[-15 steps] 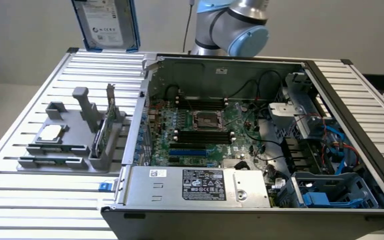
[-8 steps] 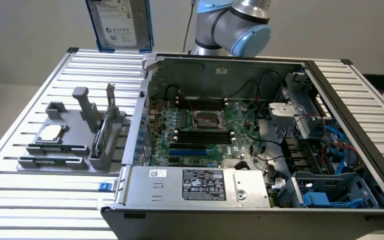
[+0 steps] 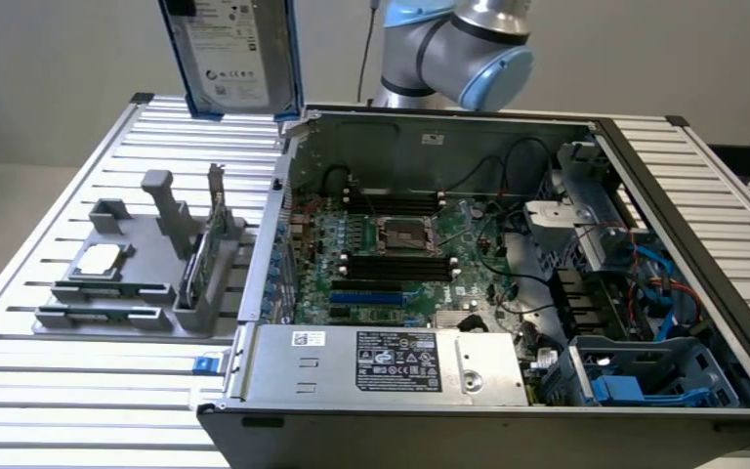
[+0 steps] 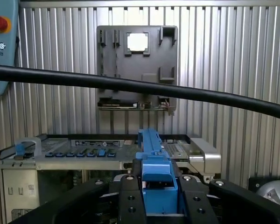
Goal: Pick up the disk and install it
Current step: 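Pick up the disk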
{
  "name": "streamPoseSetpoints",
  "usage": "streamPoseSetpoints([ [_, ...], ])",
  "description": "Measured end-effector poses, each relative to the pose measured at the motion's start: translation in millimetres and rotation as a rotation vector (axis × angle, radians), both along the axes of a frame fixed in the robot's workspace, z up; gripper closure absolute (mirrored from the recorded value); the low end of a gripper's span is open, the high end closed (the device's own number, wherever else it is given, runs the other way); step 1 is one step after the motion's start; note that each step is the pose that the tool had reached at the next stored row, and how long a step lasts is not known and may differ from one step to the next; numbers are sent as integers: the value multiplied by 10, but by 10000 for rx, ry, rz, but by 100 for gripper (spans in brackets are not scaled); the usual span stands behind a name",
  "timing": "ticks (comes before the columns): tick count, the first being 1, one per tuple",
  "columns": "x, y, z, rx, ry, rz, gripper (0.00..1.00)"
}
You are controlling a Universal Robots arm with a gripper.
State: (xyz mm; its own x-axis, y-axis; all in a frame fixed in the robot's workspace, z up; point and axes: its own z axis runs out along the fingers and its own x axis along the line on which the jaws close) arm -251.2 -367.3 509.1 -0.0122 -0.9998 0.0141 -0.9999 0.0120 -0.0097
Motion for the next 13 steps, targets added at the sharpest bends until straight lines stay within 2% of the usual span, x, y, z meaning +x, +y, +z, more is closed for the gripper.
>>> streamPoseSetpoints([
  [2,77,-27,1,-1,5,2,67],
  [13,575,-110,2,0,96,7,67],
])
